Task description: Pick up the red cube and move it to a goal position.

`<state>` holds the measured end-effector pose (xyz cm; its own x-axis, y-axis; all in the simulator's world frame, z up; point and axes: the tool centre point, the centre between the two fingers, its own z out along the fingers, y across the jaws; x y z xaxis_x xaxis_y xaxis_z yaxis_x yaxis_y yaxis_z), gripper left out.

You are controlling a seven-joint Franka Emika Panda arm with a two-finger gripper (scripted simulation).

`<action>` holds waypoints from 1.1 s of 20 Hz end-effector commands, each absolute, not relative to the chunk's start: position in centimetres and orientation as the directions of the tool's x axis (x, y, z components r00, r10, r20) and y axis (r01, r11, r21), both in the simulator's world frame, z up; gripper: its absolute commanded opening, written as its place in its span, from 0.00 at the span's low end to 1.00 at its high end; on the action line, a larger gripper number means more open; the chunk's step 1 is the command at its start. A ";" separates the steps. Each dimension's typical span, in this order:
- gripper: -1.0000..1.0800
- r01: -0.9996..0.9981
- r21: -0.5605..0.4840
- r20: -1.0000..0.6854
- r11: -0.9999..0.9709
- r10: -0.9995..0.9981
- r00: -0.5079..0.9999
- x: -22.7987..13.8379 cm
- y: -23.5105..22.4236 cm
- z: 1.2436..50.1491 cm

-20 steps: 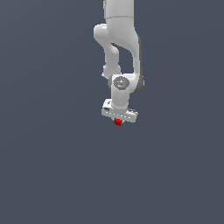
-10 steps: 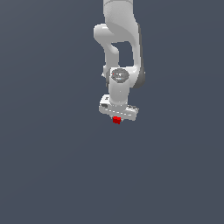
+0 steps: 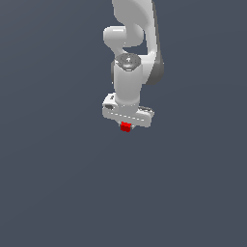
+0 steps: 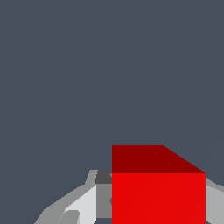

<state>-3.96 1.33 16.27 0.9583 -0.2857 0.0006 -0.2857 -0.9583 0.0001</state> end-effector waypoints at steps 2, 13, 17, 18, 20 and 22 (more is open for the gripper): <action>0.00 -0.286 0.000 0.000 -0.958 -0.286 0.958 -2.7 0.7 19.7; 0.00 -0.286 0.000 0.000 -0.958 -0.286 0.958 1.4 -1.1 29.5; 0.00 -0.286 0.000 0.000 -0.958 -0.286 0.958 2.6 -1.6 32.2; 0.00 -0.286 0.000 0.000 -0.958 -0.286 0.958 2.8 -1.7 32.7; 0.00 -0.286 0.000 0.000 -0.958 -0.286 0.958 3.2 -1.8 33.6; 0.00 -0.286 0.000 0.000 -0.958 -0.286 0.958 3.6 -2.0 34.4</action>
